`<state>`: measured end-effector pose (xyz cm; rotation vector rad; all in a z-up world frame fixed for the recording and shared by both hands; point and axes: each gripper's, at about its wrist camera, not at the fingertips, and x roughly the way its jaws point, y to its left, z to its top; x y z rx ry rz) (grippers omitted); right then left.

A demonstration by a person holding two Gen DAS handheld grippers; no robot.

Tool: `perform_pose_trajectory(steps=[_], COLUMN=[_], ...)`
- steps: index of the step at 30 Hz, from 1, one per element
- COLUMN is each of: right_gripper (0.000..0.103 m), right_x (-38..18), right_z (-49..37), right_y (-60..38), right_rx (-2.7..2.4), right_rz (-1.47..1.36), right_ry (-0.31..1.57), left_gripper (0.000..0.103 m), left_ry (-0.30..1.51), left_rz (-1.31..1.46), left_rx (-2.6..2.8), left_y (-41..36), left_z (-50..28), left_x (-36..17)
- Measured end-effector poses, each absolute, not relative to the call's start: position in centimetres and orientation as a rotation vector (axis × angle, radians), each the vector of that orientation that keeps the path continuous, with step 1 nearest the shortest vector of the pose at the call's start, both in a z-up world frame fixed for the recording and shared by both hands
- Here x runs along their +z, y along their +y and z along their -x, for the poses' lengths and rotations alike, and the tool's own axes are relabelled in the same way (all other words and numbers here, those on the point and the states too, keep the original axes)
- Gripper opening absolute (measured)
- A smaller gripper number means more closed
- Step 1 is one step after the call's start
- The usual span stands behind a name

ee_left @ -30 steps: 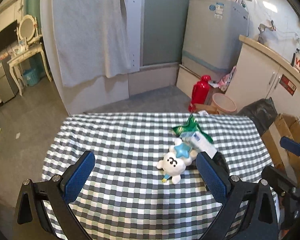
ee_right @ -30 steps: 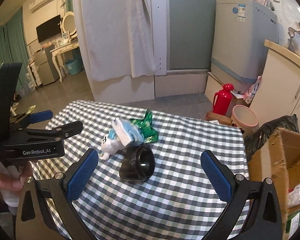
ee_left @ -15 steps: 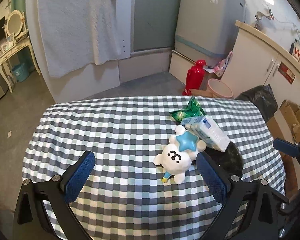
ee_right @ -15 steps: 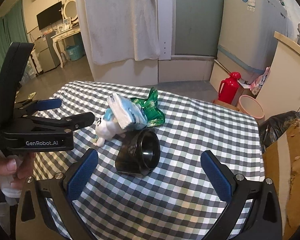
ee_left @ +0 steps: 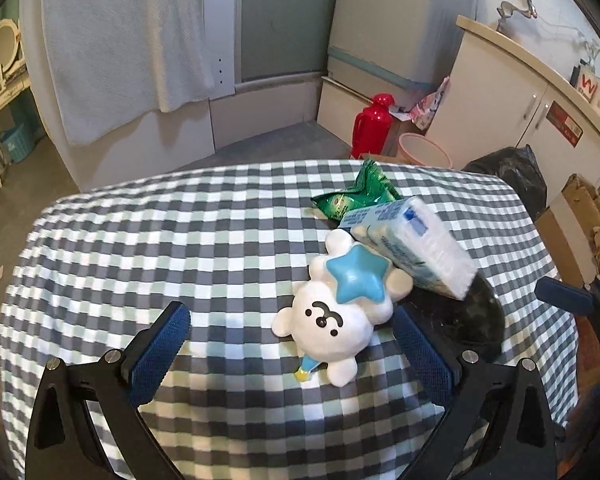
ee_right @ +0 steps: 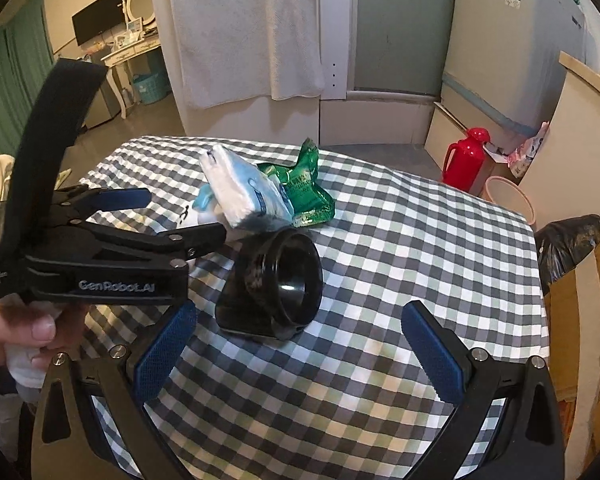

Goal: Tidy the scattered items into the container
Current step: 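Lower the left gripper toward the white bear toy while the right approaches the black cup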

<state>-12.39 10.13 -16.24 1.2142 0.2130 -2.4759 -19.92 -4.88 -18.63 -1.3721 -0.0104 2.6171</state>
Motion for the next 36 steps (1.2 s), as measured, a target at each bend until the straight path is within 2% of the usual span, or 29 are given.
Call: perform_pose_trajectory(steps=[5, 9, 11, 13, 17, 19, 22, 26, 27, 28, 30, 36], right_gripper=[0.103, 0.102, 0.102, 0.102, 0.102, 0.102, 0.102, 0.102, 0.102, 0.102, 0.102, 0.102], right_x=[-16.9, -17.4, -17.6, -17.8, -18.0, -18.0, -18.1, -18.3, -18.4, -18.5, -18.7, -19.2], right_z=[12.8, 12.8, 13.0, 13.2, 13.6, 13.8, 14.3, 14.6, 14.7, 14.9, 15.1, 16.1], right_y=[9.9, 9.5, 9.4, 9.3, 9.0, 8.7, 8.4, 7.9, 7.8, 7.6, 7.4, 7.2], right_rx=[-2.459, -2.442, -2.441, -2.440, -2.442, -2.444, -2.446, -2.446, -2.447, -2.446, -2.444, -2.440], right_rz=[-1.223, -1.227, -1.224, -1.224, -1.216, -1.209, -1.204, -1.195, -1.193, -1.192, -1.190, -1.191], right_ry=[0.200, 0.203, 0.198, 0.198, 0.197, 0.198, 0.205, 0.211, 0.213, 0.215, 0.217, 0.219], left_gripper=[0.101, 0.092, 0.086, 0.075, 0.064, 0.053, 0.045, 0.047, 0.055, 0.071, 0.088, 0.093], left_ry=[-0.051, -0.082, -0.070, -0.059, -0.073, -0.092, -0.105, -0.109, -0.112, -0.108, -0.100, -0.057], left_rz=[1.372, 1.387, 1.382, 1.377, 1.370, 1.363, 1.362, 1.364, 1.365, 1.370, 1.360, 1.308], left_rx=[2.586, 2.573, 2.585, 2.595, 2.613, 2.616, 2.619, 2.625, 2.633, 2.648, 2.684, 2.689], left_y=[-4.6, -4.6, -4.6, -4.5, -4.8, -5.4, -6.2, -6.7, -6.9, -7.1, -7.5, -7.3], left_z=[20.6, 21.5, 21.6, 21.9, 22.4, 22.5, 22.3, 22.0, 21.9, 21.8, 21.6, 22.2], left_x=[-19.4, -20.1, -20.2, -20.1, -20.1, -20.1, -20.1, -19.9, -19.8, -19.7, -19.5, -18.9])
